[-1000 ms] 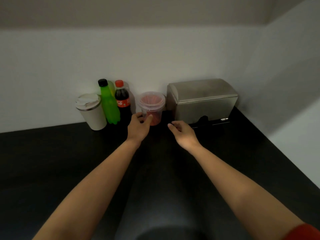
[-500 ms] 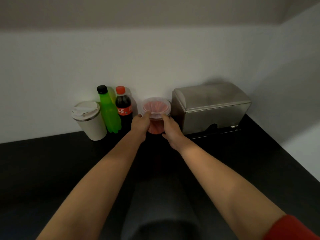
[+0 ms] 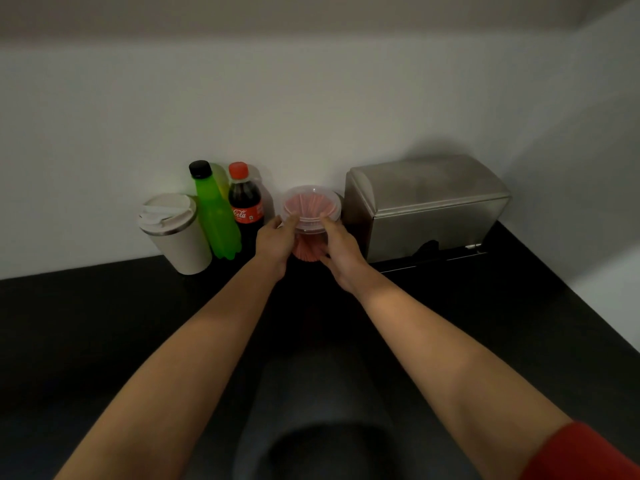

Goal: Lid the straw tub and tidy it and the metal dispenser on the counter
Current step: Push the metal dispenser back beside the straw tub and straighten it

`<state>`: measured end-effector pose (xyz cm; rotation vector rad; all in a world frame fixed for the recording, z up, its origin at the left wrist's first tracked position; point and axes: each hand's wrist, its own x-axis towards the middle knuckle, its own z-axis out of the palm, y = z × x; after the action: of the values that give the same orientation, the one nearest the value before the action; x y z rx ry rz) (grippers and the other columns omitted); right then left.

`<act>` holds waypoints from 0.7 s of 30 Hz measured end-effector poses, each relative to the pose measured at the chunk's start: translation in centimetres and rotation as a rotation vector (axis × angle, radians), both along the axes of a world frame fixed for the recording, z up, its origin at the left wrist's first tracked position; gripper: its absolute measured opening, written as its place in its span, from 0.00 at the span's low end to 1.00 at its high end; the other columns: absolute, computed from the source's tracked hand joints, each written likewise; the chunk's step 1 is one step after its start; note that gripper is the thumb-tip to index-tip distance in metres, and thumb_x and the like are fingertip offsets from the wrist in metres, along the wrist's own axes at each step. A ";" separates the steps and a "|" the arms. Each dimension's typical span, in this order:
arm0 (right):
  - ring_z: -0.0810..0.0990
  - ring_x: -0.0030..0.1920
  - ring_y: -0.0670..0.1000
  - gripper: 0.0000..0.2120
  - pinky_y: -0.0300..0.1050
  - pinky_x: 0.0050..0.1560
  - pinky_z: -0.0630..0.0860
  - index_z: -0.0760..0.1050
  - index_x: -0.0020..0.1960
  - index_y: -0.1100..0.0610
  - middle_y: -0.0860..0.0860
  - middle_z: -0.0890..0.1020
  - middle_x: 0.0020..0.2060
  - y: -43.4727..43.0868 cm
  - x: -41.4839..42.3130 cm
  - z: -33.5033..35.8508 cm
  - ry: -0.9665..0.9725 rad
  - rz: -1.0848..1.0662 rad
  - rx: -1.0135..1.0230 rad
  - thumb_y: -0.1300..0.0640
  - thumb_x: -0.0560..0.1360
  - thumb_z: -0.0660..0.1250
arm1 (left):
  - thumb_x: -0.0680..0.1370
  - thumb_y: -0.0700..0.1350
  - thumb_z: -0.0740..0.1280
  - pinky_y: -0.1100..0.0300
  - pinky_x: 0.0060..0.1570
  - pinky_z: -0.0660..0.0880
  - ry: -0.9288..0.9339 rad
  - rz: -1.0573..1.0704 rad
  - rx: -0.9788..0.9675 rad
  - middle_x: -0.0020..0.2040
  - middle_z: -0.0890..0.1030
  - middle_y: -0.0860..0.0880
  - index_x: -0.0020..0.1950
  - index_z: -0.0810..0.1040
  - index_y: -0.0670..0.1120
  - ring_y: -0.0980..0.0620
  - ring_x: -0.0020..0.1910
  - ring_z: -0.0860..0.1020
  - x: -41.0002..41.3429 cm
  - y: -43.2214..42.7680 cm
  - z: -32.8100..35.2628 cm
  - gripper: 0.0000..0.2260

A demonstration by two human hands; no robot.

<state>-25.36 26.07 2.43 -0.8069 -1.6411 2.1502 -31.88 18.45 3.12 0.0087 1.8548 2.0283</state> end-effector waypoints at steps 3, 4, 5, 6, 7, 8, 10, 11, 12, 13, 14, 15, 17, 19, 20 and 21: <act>0.76 0.62 0.56 0.22 0.54 0.66 0.70 0.66 0.70 0.55 0.58 0.76 0.63 0.0 0.1 -0.1 0.006 -0.003 0.003 0.50 0.78 0.59 | 0.79 0.44 0.64 0.47 0.63 0.72 0.002 -0.013 -0.004 0.65 0.75 0.37 0.71 0.66 0.36 0.42 0.61 0.76 0.1 0.0 -0.1 0.23; 0.76 0.62 0.56 0.21 0.55 0.66 0.71 0.66 0.70 0.55 0.58 0.76 0.63 0.0 0.0 -0.1 0.009 -0.001 0.008 0.50 0.78 0.59 | 0.79 0.44 0.64 0.47 0.63 0.73 0.005 -0.013 -0.007 0.65 0.75 0.37 0.71 0.66 0.36 0.42 0.61 0.76 0.0 0.0 -0.1 0.23; 0.76 0.62 0.56 0.22 0.55 0.66 0.71 0.66 0.70 0.55 0.58 0.76 0.63 -0.1 0.0 0.0 0.012 0.000 0.011 0.50 0.78 0.59 | 0.79 0.44 0.64 0.47 0.63 0.73 0.008 -0.015 -0.009 0.65 0.75 0.37 0.71 0.67 0.36 0.42 0.61 0.76 0.0 -0.1 -0.1 0.22; 0.76 0.62 0.56 0.22 0.55 0.66 0.70 0.66 0.71 0.54 0.58 0.76 0.63 -0.1 0.0 0.0 0.013 0.002 0.014 0.49 0.78 0.59 | 0.79 0.44 0.64 0.47 0.63 0.73 0.013 -0.019 -0.010 0.65 0.75 0.37 0.71 0.67 0.36 0.42 0.61 0.76 -0.1 -0.1 -0.1 0.22; 0.75 0.62 0.56 0.23 0.56 0.66 0.70 0.65 0.71 0.54 0.58 0.76 0.64 -0.1 0.0 -0.1 0.011 0.003 0.018 0.49 0.78 0.59 | 0.79 0.44 0.64 0.47 0.63 0.73 0.014 -0.025 -0.011 0.65 0.75 0.37 0.71 0.67 0.36 0.42 0.61 0.76 0.0 -0.1 0.0 0.22; 0.75 0.62 0.56 0.23 0.56 0.66 0.70 0.65 0.71 0.54 0.58 0.76 0.64 -0.1 0.0 -0.1 0.009 0.005 0.024 0.49 0.78 0.59 | 0.79 0.44 0.64 0.47 0.63 0.72 0.013 -0.031 -0.012 0.66 0.74 0.37 0.71 0.66 0.36 0.42 0.62 0.76 -0.1 0.0 -0.1 0.23; 0.75 0.63 0.56 0.23 0.56 0.67 0.70 0.65 0.71 0.53 0.57 0.75 0.64 -0.1 0.2 -0.1 0.003 0.014 0.037 0.48 0.78 0.59 | 0.79 0.45 0.64 0.47 0.64 0.72 0.008 -0.036 -0.022 0.67 0.73 0.38 0.72 0.64 0.36 0.42 0.63 0.75 -0.1 0.0 -0.1 0.24; 0.75 0.63 0.55 0.23 0.55 0.67 0.69 0.65 0.71 0.52 0.56 0.75 0.65 -0.1 0.3 0.0 0.001 0.020 0.044 0.48 0.78 0.59 | 0.79 0.45 0.64 0.47 0.64 0.72 0.002 -0.037 -0.023 0.68 0.72 0.38 0.73 0.64 0.37 0.42 0.63 0.75 -0.1 -0.1 -0.1 0.25; 0.75 0.63 0.55 0.23 0.55 0.67 0.69 0.65 0.71 0.52 0.56 0.75 0.65 0.0 0.4 0.0 0.000 0.028 0.052 0.47 0.78 0.59 | 0.79 0.46 0.65 0.47 0.63 0.72 -0.005 -0.036 -0.017 0.68 0.73 0.37 0.73 0.64 0.37 0.42 0.63 0.75 -0.2 -0.1 -0.2 0.25; 0.74 0.63 0.54 0.23 0.54 0.67 0.69 0.65 0.71 0.51 0.55 0.75 0.65 0.0 0.6 0.0 -0.001 0.035 0.061 0.46 0.78 0.59 | 0.78 0.47 0.65 0.48 0.63 0.73 -0.014 -0.035 -0.013 0.67 0.73 0.37 0.73 0.64 0.37 0.42 0.62 0.76 -0.1 -0.1 -0.3 0.26; 0.74 0.63 0.53 0.24 0.52 0.67 0.69 0.65 0.71 0.51 0.54 0.75 0.65 0.1 0.8 0.0 -0.005 0.042 0.072 0.46 0.78 0.59 | 0.78 0.48 0.66 0.48 0.63 0.73 -0.021 -0.035 -0.016 0.67 0.73 0.37 0.73 0.64 0.37 0.42 0.62 0.76 0.0 -0.2 -0.4 0.28; 0.74 0.63 0.53 0.24 0.51 0.66 0.69 0.64 0.71 0.52 0.53 0.75 0.65 0.1 1.0 0.0 -0.016 0.050 0.085 0.45 0.77 0.59 | 0.77 0.50 0.68 0.48 0.63 0.73 -0.027 -0.038 -0.025 0.67 0.73 0.38 0.73 0.63 0.37 0.43 0.62 0.76 0.2 -0.3 -0.5 0.30; 0.73 0.64 0.52 0.26 0.49 0.64 0.68 0.64 0.71 0.53 0.53 0.74 0.66 0.2 1.6 -0.1 -0.065 0.076 0.117 0.43 0.76 0.59 | 0.74 0.53 0.70 0.48 0.64 0.72 -0.034 -0.051 -0.049 0.69 0.71 0.38 0.74 0.61 0.37 0.43 0.64 0.74 0.8 -0.6 -0.7 0.36; 0.72 0.63 0.51 0.27 0.50 0.66 0.67 0.65 0.71 0.54 0.52 0.74 0.66 0.2 2.4 -0.2 -0.100 0.112 0.140 0.42 0.76 0.59 | 0.73 0.55 0.71 0.48 0.64 0.72 -0.043 -0.076 -0.056 0.68 0.72 0.38 0.73 0.61 0.36 0.43 0.63 0.75 1.6 -0.9 -0.9 0.38; 0.72 0.62 0.50 0.27 0.50 0.66 0.67 0.66 0.70 0.55 0.52 0.74 0.65 0.1 2.9 -0.3 -0.105 0.129 0.150 0.41 0.76 0.59 | 0.72 0.55 0.71 0.48 0.64 0.72 -0.051 -0.090 -0.048 0.66 0.74 0.38 0.72 0.63 0.36 0.43 0.62 0.75 2.1 -1.0 -1.1 0.37; 0.72 0.61 0.49 0.26 0.50 0.67 0.67 0.66 0.70 0.55 0.51 0.73 0.65 0.1 3.4 -0.4 -0.110 0.139 0.160 0.41 0.77 0.58 | 0.72 0.55 0.71 0.50 0.63 0.72 -0.057 -0.101 -0.044 0.65 0.76 0.39 0.71 0.66 0.36 0.44 0.61 0.76 2.6 -1.1 -1.2 0.35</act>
<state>-21.95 26.17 2.05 -0.7961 -1.9498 2.0631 -29.25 17.37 1.90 0.0313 1.8261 1.8999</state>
